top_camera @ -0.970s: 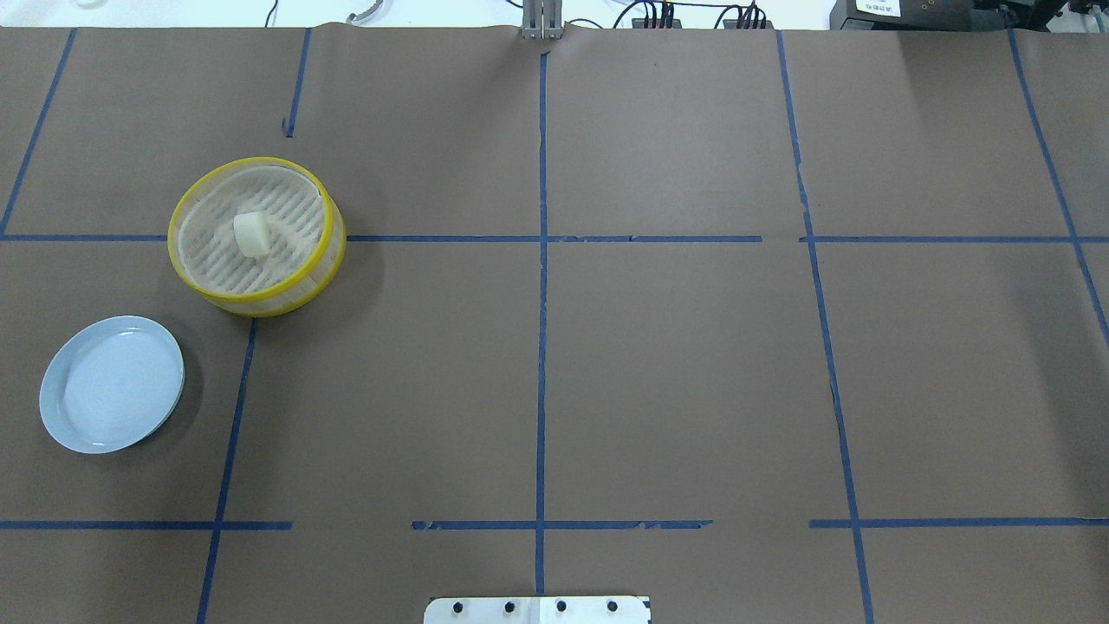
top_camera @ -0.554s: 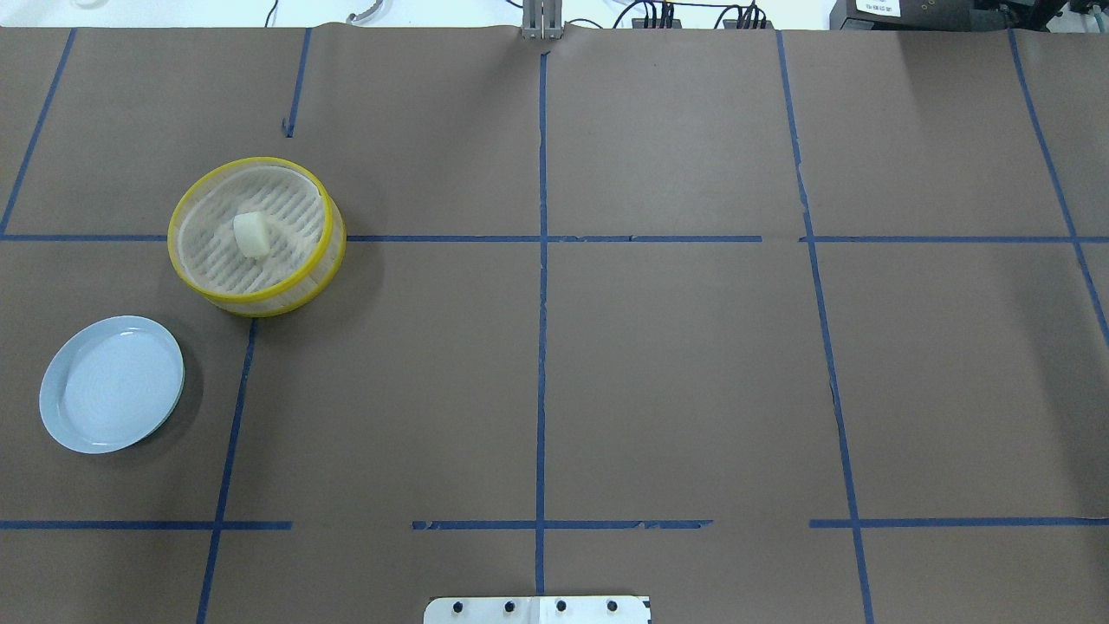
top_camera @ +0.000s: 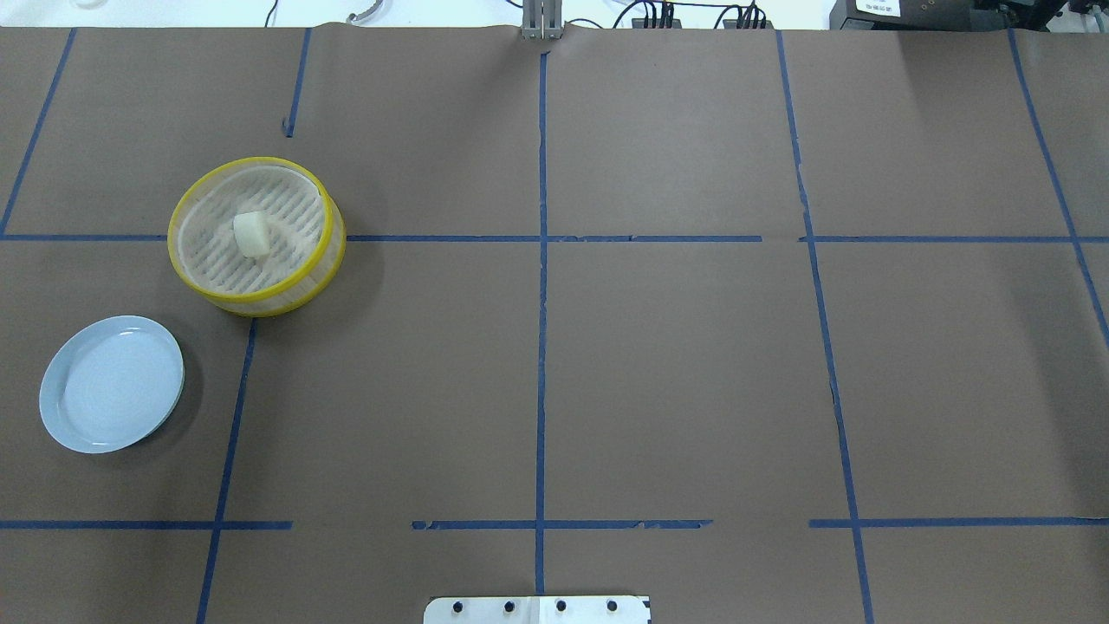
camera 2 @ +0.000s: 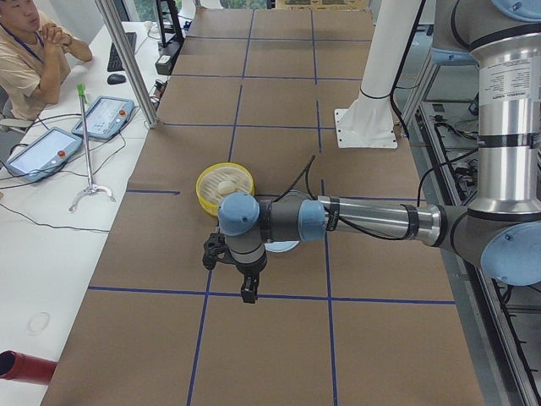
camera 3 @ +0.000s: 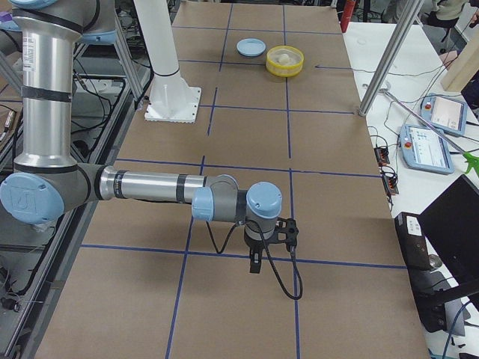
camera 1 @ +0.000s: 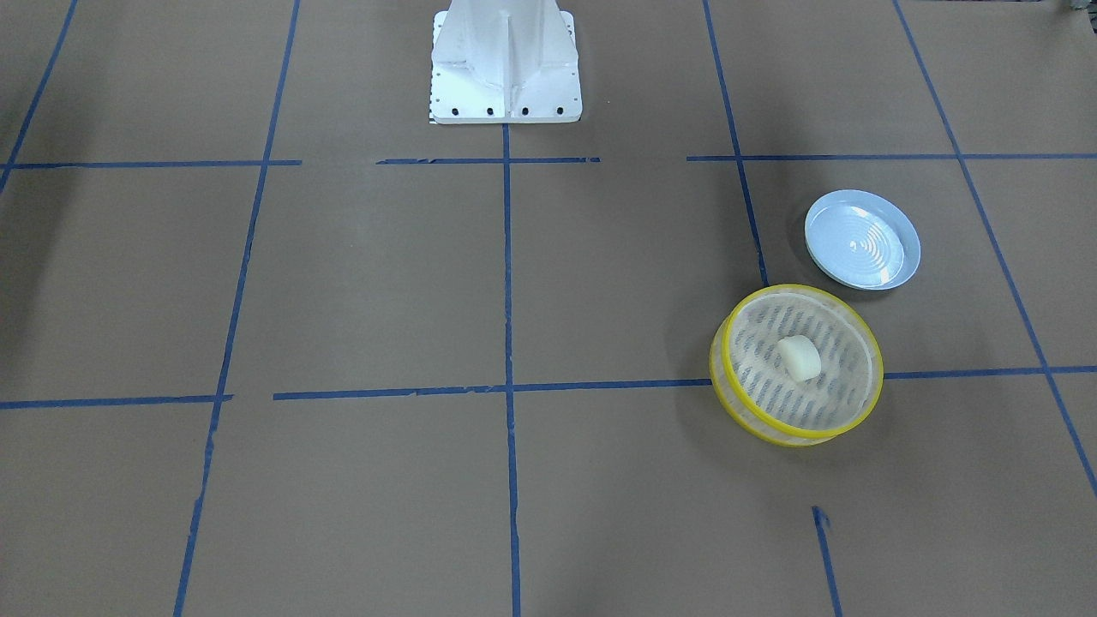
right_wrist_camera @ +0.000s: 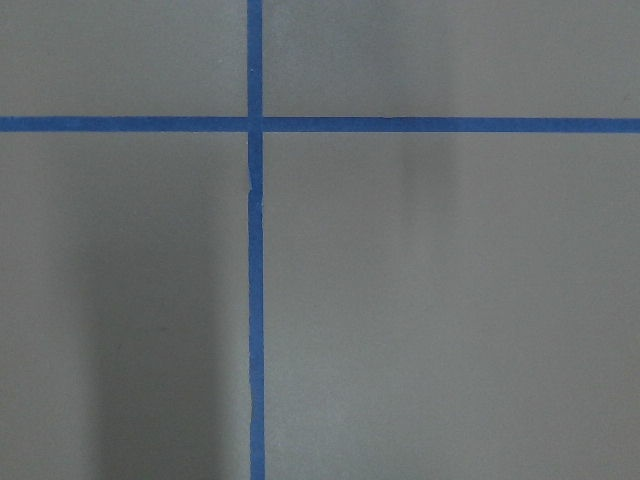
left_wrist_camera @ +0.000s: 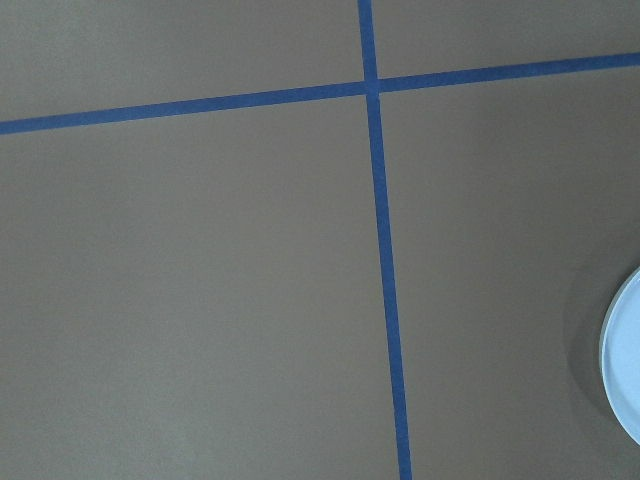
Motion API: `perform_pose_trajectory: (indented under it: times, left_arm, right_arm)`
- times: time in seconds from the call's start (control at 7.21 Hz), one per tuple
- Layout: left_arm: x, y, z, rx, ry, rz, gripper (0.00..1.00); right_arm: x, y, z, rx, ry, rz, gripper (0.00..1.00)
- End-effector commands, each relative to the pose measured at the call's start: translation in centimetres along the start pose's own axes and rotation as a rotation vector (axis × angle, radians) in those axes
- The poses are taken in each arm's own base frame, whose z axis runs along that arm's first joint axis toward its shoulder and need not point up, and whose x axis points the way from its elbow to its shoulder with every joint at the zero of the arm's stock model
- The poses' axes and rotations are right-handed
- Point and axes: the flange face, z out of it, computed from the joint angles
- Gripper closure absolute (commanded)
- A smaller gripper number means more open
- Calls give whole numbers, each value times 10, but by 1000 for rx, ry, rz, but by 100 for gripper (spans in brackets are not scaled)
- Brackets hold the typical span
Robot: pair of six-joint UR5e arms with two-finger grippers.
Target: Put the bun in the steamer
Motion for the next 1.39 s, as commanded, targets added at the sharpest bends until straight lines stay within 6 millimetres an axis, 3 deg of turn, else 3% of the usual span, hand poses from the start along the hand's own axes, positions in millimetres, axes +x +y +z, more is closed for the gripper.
perform_pose_trajectory:
  times: [0.0, 0.42, 0.69, 1.25]
  left_arm:
    - [3, 1, -4, 14, -1, 15, 0]
    - [5, -1, -7, 33, 7, 27, 0]
    - [12, -7, -6, 43, 102, 18, 0]
    - [4, -2, 2, 20, 89, -2, 0]
  right_arm:
    - [0, 0, 0, 0, 0, 0, 0]
    - [0, 0, 0, 0, 0, 0, 0]
    - [0, 0, 0, 0, 0, 0, 0]
    - [0, 0, 0, 0, 0, 0, 0]
